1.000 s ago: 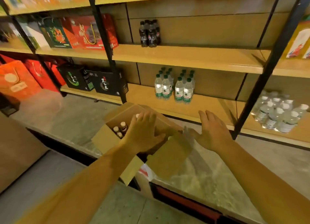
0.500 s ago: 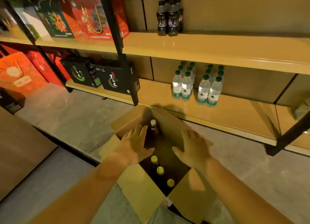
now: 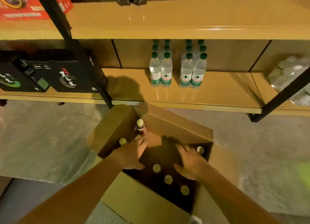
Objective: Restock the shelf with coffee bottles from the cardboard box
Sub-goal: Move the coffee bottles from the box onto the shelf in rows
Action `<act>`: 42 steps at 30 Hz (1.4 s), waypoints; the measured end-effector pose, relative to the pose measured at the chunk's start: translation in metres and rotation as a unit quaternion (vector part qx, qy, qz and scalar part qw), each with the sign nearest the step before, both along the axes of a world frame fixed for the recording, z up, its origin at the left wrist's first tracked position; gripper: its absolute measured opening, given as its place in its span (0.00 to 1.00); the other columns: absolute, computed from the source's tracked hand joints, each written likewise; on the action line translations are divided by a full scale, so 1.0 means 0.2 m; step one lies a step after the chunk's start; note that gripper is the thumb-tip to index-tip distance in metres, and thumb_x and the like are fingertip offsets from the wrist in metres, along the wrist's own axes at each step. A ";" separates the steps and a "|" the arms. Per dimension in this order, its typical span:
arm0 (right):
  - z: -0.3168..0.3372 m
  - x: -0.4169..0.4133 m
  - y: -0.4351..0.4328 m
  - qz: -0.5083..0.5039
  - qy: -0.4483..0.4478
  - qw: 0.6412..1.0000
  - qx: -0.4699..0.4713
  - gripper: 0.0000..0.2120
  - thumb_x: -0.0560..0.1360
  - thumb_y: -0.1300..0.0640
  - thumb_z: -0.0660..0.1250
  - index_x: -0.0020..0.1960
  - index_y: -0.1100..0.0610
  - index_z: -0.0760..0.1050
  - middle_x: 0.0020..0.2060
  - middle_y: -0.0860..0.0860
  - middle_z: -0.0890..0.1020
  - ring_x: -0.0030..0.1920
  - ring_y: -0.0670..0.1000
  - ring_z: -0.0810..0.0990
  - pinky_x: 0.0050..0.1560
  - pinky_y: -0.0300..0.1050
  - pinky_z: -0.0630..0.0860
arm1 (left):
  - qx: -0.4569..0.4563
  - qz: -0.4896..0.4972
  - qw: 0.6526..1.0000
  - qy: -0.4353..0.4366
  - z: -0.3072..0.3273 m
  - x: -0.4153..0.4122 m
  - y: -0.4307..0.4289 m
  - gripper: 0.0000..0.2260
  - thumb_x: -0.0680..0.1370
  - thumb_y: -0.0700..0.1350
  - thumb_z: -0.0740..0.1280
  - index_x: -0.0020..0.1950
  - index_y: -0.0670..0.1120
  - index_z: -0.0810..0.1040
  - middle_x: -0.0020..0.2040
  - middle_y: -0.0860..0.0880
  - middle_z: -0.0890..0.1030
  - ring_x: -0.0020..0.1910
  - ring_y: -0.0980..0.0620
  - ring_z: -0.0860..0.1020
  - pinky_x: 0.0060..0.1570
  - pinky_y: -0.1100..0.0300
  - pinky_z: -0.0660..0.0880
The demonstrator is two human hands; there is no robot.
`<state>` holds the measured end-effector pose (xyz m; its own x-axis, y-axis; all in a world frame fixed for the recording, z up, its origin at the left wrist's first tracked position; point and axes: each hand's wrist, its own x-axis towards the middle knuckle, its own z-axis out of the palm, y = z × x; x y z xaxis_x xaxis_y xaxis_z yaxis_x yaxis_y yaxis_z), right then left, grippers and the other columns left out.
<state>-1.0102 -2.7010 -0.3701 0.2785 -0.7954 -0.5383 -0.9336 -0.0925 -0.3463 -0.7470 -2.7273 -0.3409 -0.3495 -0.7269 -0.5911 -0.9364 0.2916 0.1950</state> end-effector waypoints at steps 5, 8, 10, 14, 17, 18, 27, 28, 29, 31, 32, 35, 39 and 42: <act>-0.13 0.06 0.04 -0.012 0.011 0.994 0.109 0.41 0.76 0.47 0.69 0.81 0.44 0.49 0.80 0.48 0.58 0.78 0.55 0.60 0.75 0.52 0.64 | 0.088 -0.135 0.987 0.005 -0.21 -0.05 -0.15 0.41 0.74 0.51 0.75 0.81 0.53 0.56 0.79 0.48 0.62 0.76 0.42 0.65 0.70 0.43 0.71; -0.19 0.11 0.07 -0.017 0.008 0.986 0.164 0.36 0.74 0.55 0.72 0.77 0.41 0.61 0.73 0.46 0.69 0.72 0.53 0.69 0.72 0.53 0.68 | 0.128 -0.181 0.975 0.013 -0.34 -0.08 -0.17 0.38 0.75 0.50 0.75 0.79 0.57 0.58 0.77 0.49 0.66 0.75 0.43 0.67 0.71 0.44 0.70; -0.25 0.13 0.10 -0.006 0.016 0.983 0.182 0.26 0.73 0.55 0.72 0.67 0.39 0.70 0.63 0.43 0.76 0.63 0.50 0.75 0.69 0.54 0.72 | 0.151 -0.220 0.964 0.006 -0.41 -0.10 -0.19 0.37 0.75 0.47 0.75 0.80 0.54 0.60 0.76 0.47 0.67 0.74 0.43 0.67 0.71 0.44 0.69; -0.36 0.16 0.12 -0.059 -0.023 0.975 0.211 0.14 0.73 0.48 0.72 0.50 0.30 0.72 0.50 0.36 0.79 0.51 0.43 0.78 0.62 0.53 0.77 | 0.170 -0.259 0.950 0.025 -0.52 -0.15 -0.22 0.36 0.74 0.48 0.76 0.78 0.58 0.63 0.73 0.48 0.70 0.71 0.43 0.70 0.68 0.42 0.72; -0.39 0.16 0.11 -0.066 -0.052 0.973 0.216 0.22 0.70 0.49 0.75 0.57 0.30 0.72 0.52 0.37 0.80 0.53 0.45 0.79 0.60 0.52 0.77 | 0.174 -0.258 0.949 0.044 -0.62 -0.15 -0.23 0.34 0.76 0.45 0.75 0.78 0.59 0.64 0.75 0.50 0.68 0.73 0.44 0.69 0.70 0.45 0.70; -0.39 0.16 0.10 -0.062 -0.057 0.971 0.225 0.24 0.69 0.51 0.76 0.59 0.31 0.72 0.55 0.38 0.80 0.55 0.47 0.79 0.61 0.53 0.77 | 0.173 -0.255 0.950 0.055 -0.64 -0.15 -0.23 0.33 0.77 0.43 0.74 0.78 0.59 0.65 0.75 0.50 0.68 0.74 0.44 0.68 0.71 0.46 0.69; -0.43 0.18 -0.02 0.006 -0.060 0.951 0.303 0.36 0.70 0.53 0.78 0.73 0.42 0.65 0.69 0.47 0.74 0.68 0.54 0.74 0.68 0.56 0.72 | 0.184 -0.180 0.958 0.129 -0.68 -0.07 -0.30 0.26 0.77 0.46 0.74 0.73 0.59 0.73 0.72 0.51 0.72 0.72 0.47 0.70 0.70 0.48 0.69; -0.45 0.19 -0.02 0.002 -0.067 0.951 0.301 0.35 0.70 0.53 0.78 0.72 0.41 0.67 0.69 0.46 0.75 0.68 0.53 0.74 0.68 0.57 0.72 | 0.184 -0.173 0.958 0.134 -0.67 -0.06 -0.31 0.25 0.77 0.46 0.74 0.73 0.58 0.74 0.71 0.51 0.73 0.71 0.48 0.71 0.69 0.50 0.70; -0.47 0.20 -0.02 0.003 -0.073 0.954 0.291 0.33 0.71 0.53 0.78 0.71 0.41 0.68 0.69 0.45 0.75 0.68 0.53 0.74 0.69 0.57 0.72 | 0.183 -0.166 0.959 0.138 -0.66 -0.05 -0.32 0.25 0.77 0.45 0.74 0.73 0.57 0.74 0.70 0.51 0.73 0.70 0.48 0.72 0.68 0.51 0.71; -0.52 0.21 -0.01 0.004 -0.072 0.960 0.269 0.31 0.72 0.52 0.77 0.70 0.39 0.69 0.69 0.44 0.75 0.68 0.52 0.74 0.69 0.58 0.72 | 0.188 -0.144 0.961 0.146 -0.66 -0.02 -0.34 0.25 0.77 0.45 0.75 0.73 0.56 0.74 0.69 0.50 0.73 0.69 0.47 0.72 0.67 0.52 0.70; -0.52 0.22 -0.01 -0.005 -0.076 0.961 0.264 0.30 0.72 0.53 0.77 0.70 0.39 0.70 0.68 0.44 0.75 0.68 0.51 0.74 0.69 0.57 0.71 | 0.187 -0.131 0.962 0.149 -0.66 0.00 -0.35 0.26 0.76 0.45 0.75 0.73 0.55 0.74 0.69 0.50 0.73 0.69 0.47 0.72 0.67 0.52 0.70; -0.56 0.22 -0.01 -0.074 -0.131 0.959 0.241 0.28 0.72 0.56 0.77 0.68 0.40 0.74 0.67 0.42 0.76 0.67 0.47 0.74 0.69 0.52 0.71 | 0.180 -0.083 0.966 0.166 -0.67 0.04 -0.38 0.28 0.74 0.44 0.77 0.73 0.52 0.75 0.69 0.50 0.74 0.69 0.50 0.71 0.69 0.54 0.68; -0.54 0.19 -0.03 -0.232 -0.233 0.922 0.203 0.25 0.69 0.57 0.79 0.62 0.40 0.79 0.59 0.41 0.82 0.61 0.42 0.79 0.67 0.54 0.76 | 0.193 0.033 0.956 0.220 -0.68 0.07 -0.40 0.27 0.70 0.40 0.80 0.68 0.48 0.78 0.64 0.52 0.78 0.65 0.53 0.75 0.69 0.53 0.71; -0.46 0.17 -0.09 -0.308 -0.255 0.894 0.202 0.25 0.68 0.59 0.80 0.62 0.44 0.79 0.55 0.43 0.85 0.59 0.43 0.81 0.68 0.52 0.75 | 0.200 0.087 0.949 0.228 -0.69 0.08 -0.44 0.29 0.69 0.41 0.81 0.68 0.50 0.77 0.64 0.53 0.79 0.65 0.53 0.76 0.67 0.54 0.72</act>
<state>-0.9755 -2.7189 -0.4627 0.1455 -0.6525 -0.7437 -0.4749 0.6133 -0.6311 -0.7301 -2.8144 -0.4780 -0.5298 -0.5471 -0.6481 -0.7559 -0.0419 0.6533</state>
